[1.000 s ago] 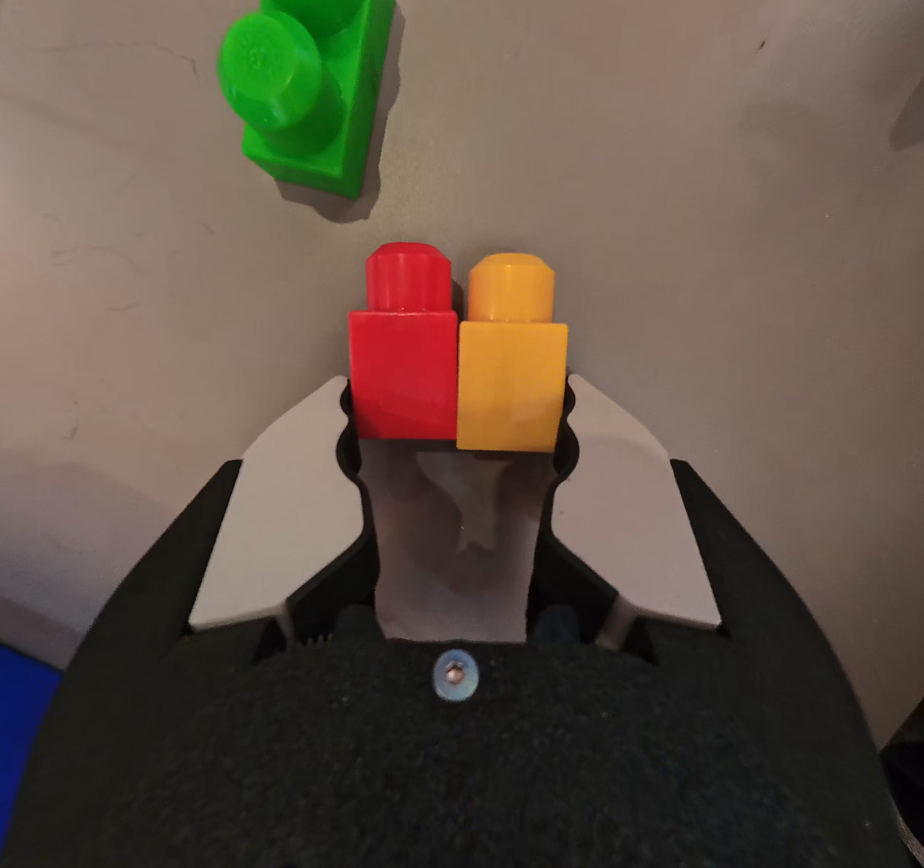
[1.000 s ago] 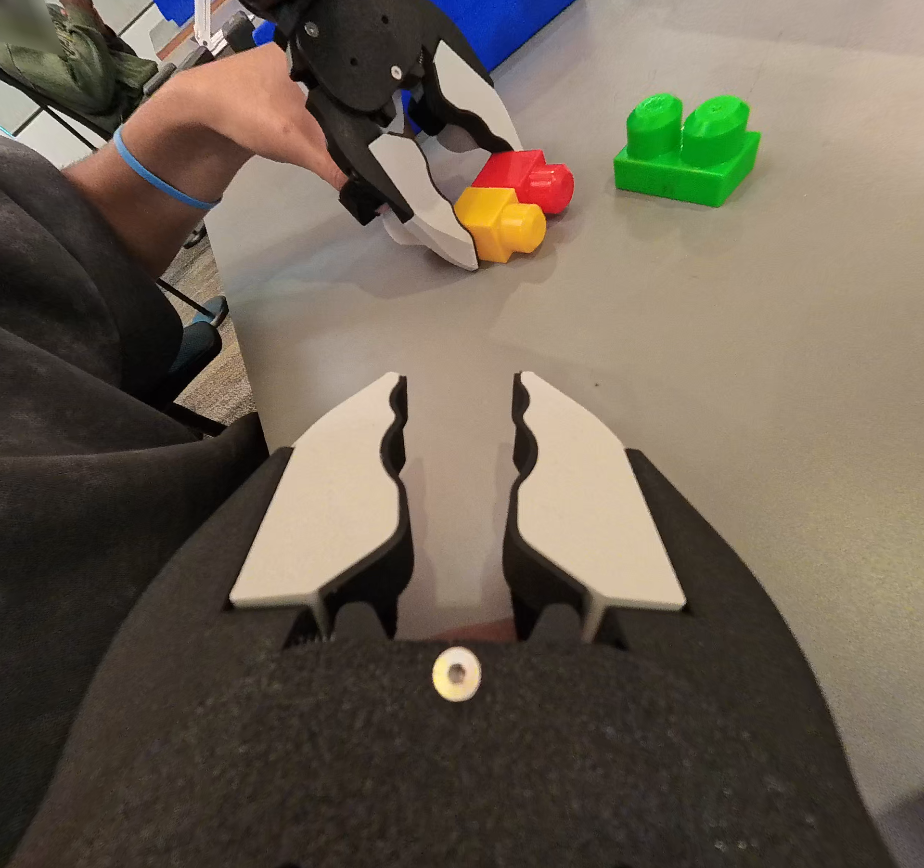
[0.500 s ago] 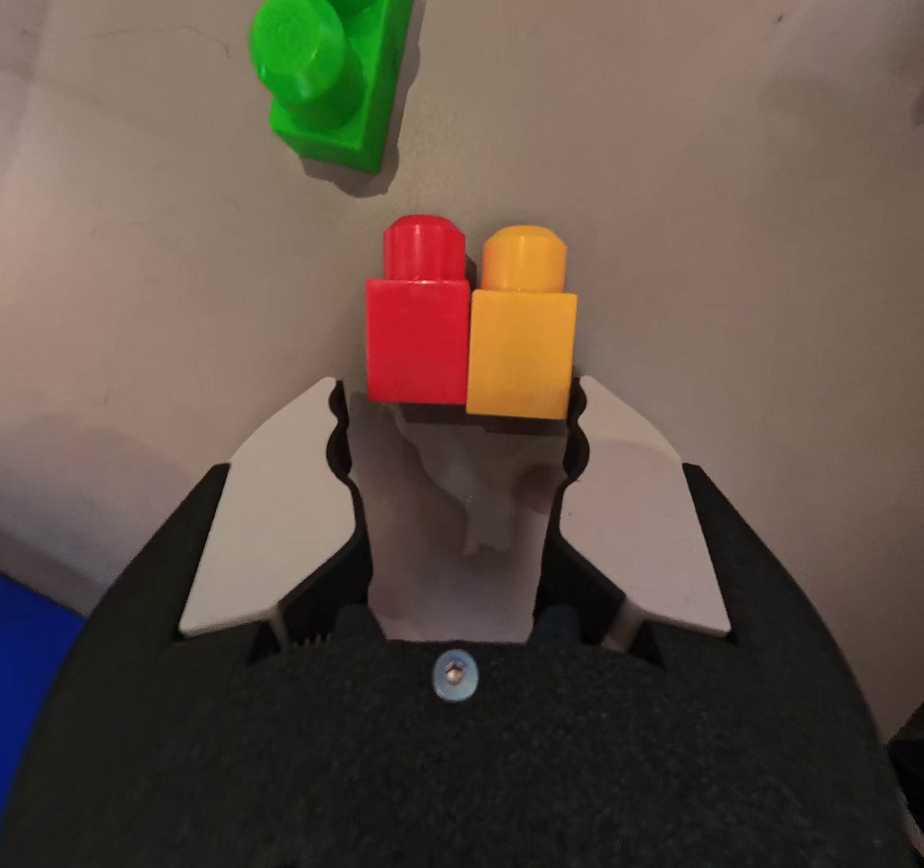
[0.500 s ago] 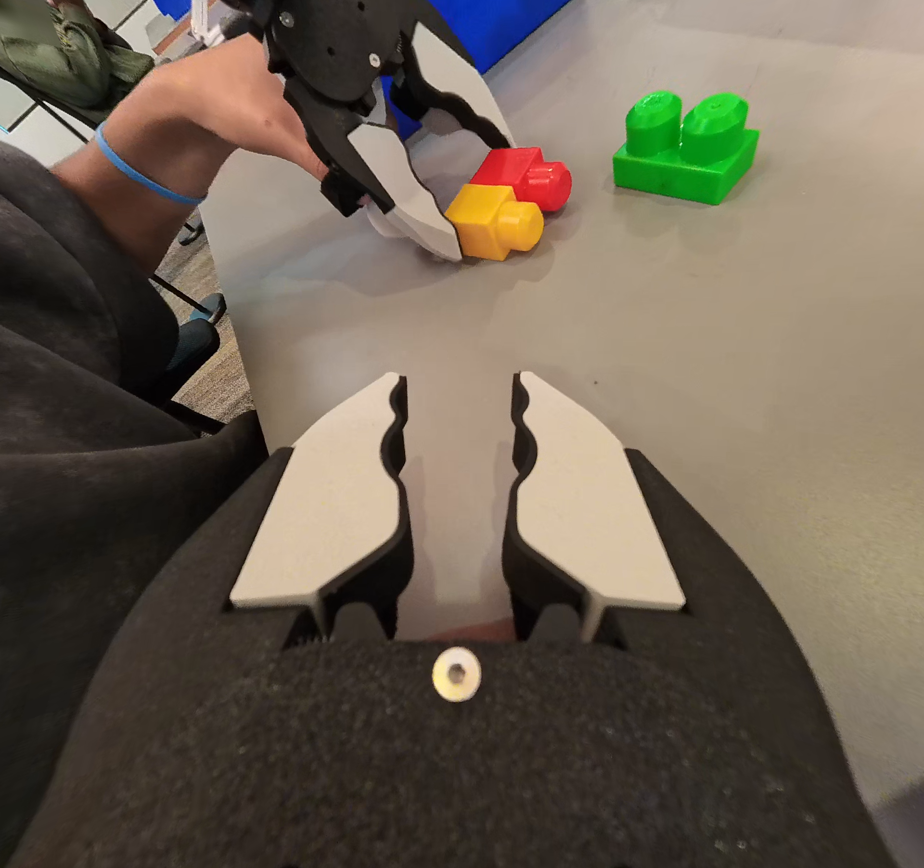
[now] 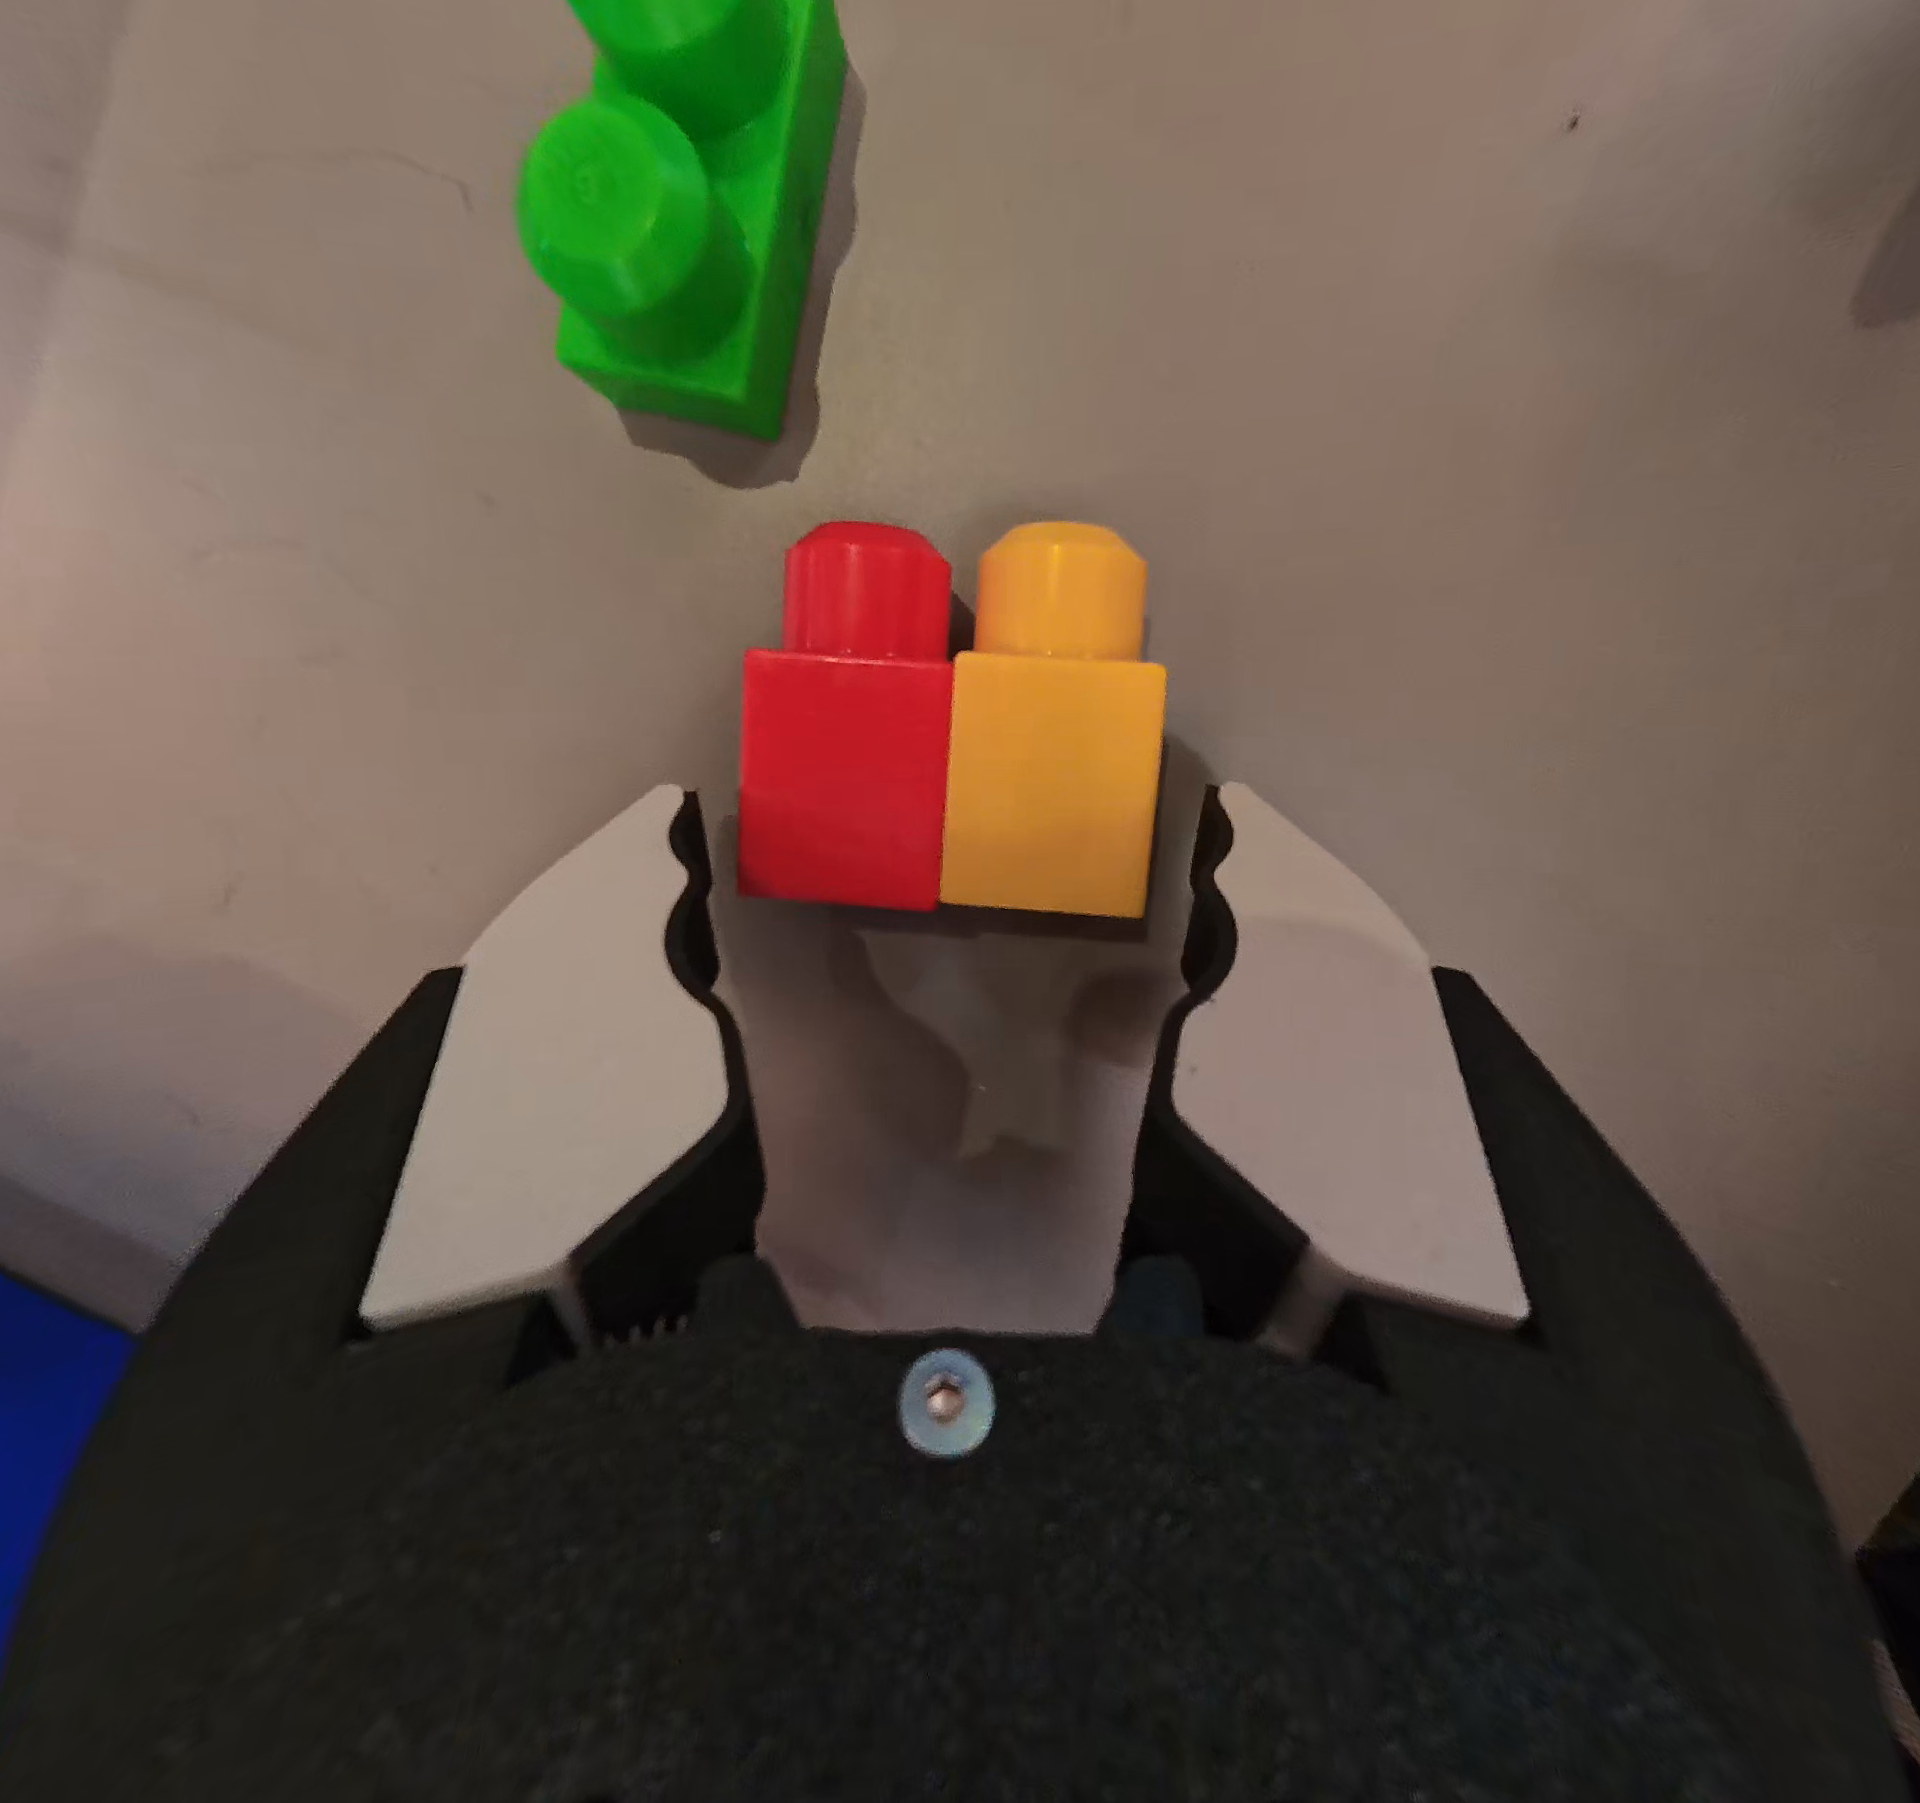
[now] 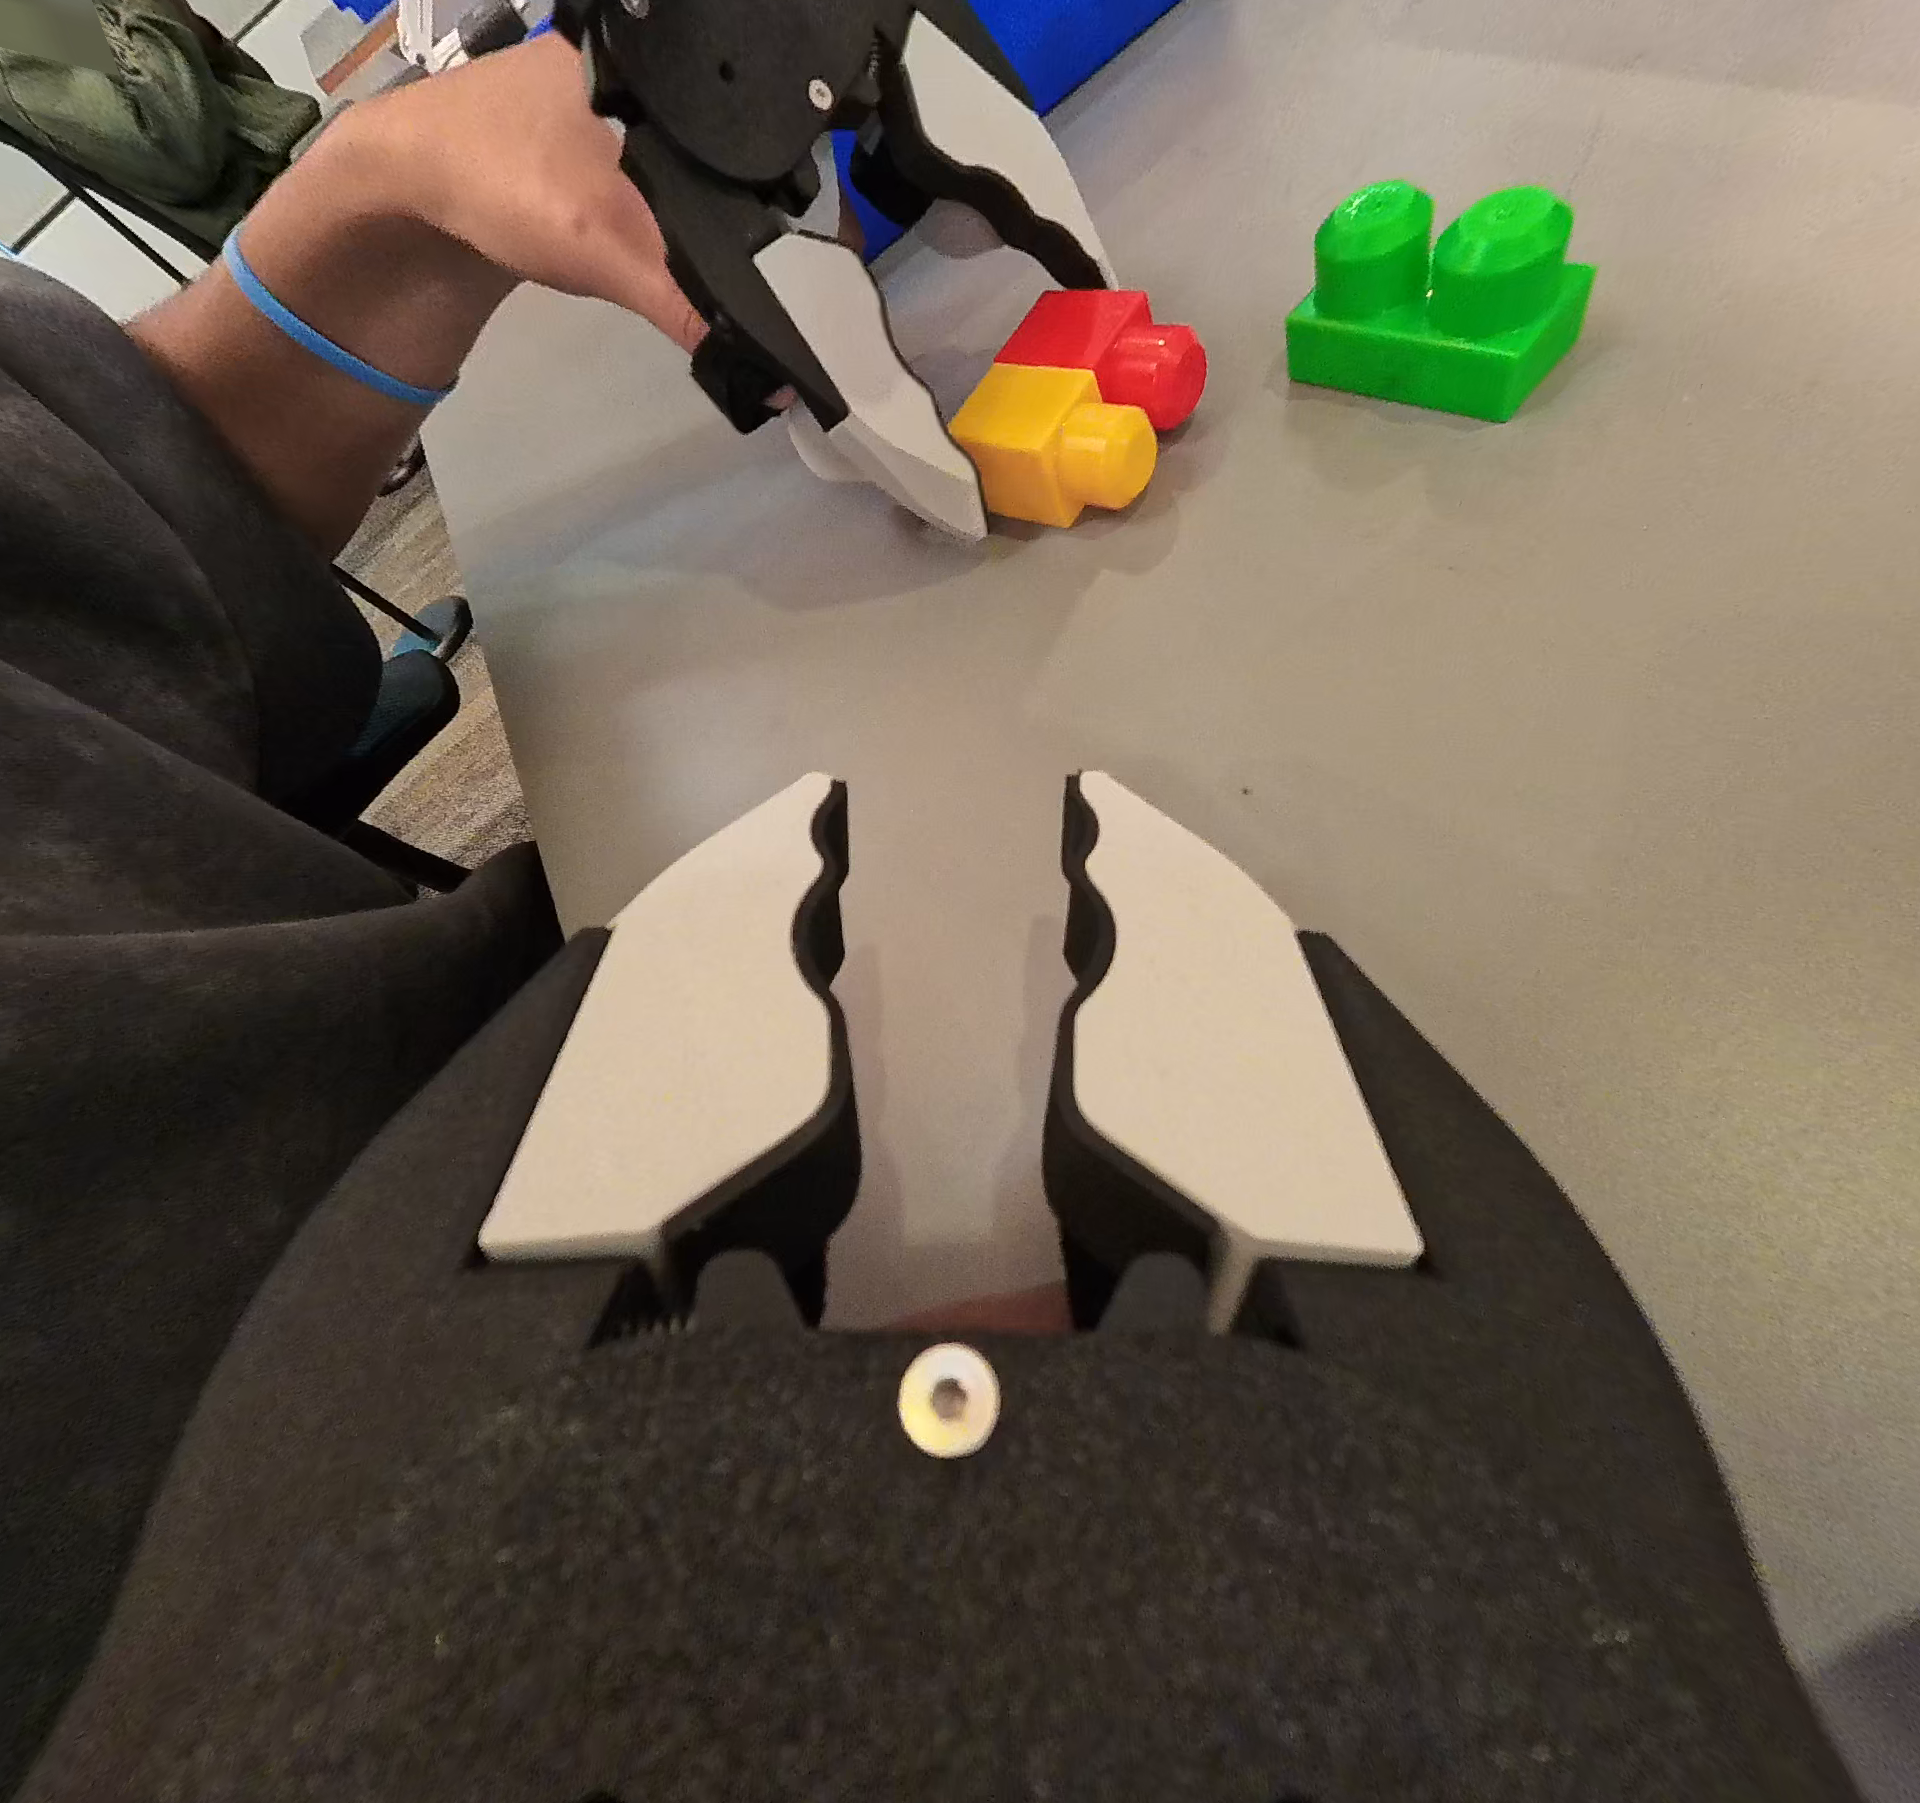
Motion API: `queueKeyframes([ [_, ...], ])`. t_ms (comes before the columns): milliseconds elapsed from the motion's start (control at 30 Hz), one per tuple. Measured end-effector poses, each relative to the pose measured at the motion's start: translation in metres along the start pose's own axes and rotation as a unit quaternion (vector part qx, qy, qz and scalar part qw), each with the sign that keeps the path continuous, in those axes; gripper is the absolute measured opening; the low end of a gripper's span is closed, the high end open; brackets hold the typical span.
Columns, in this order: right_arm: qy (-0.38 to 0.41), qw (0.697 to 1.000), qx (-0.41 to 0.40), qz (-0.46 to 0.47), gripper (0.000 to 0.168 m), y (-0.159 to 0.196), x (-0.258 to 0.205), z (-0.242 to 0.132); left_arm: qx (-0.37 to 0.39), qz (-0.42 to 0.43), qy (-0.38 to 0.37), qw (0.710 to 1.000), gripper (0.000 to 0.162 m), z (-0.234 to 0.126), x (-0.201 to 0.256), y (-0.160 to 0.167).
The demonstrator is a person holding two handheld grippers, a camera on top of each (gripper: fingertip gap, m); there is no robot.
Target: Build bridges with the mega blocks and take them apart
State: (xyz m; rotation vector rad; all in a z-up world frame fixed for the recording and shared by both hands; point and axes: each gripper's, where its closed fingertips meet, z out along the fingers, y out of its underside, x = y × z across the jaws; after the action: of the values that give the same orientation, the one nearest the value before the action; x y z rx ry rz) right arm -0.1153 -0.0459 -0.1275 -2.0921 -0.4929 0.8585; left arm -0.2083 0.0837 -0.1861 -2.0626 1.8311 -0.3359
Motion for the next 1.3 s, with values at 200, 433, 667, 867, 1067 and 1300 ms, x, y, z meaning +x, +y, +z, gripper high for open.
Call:
queueKeyframes([
  [200,0.001,1.000,-0.004,-0.004,0.039,0.001,-0.001,0.000,-0.010,-0.003,0.004,1.000,0.075,0.005,0.001,0.003],
  [433,0.000,1.000,-0.004,-0.002,0.039,0.002,0.000,0.001,-0.010,0.001,0.009,1.000,0.075,0.004,0.001,0.004],
  [667,0.003,1.000,-0.003,-0.002,0.038,0.000,0.001,0.001,0.043,-0.007,0.002,0.999,0.075,-0.003,0.004,-0.002],
  [867,0.032,0.999,-0.031,-0.021,0.040,-0.019,0.005,-0.019,0.186,-0.033,-0.053,0.981,0.075,-0.043,0.008,-0.016],
  [1067,0.140,0.950,-0.143,-0.241,0.047,-0.094,0.020,-0.056,0.238,-0.094,-0.046,0.966,0.075,-0.061,0.027,0.012],
  [1300,0.066,0.835,-0.349,-0.420,0.049,-0.113,0.057,0.054,0.267,-0.120,-0.051,0.955,0.075,-0.068,0.044,0.036],
])
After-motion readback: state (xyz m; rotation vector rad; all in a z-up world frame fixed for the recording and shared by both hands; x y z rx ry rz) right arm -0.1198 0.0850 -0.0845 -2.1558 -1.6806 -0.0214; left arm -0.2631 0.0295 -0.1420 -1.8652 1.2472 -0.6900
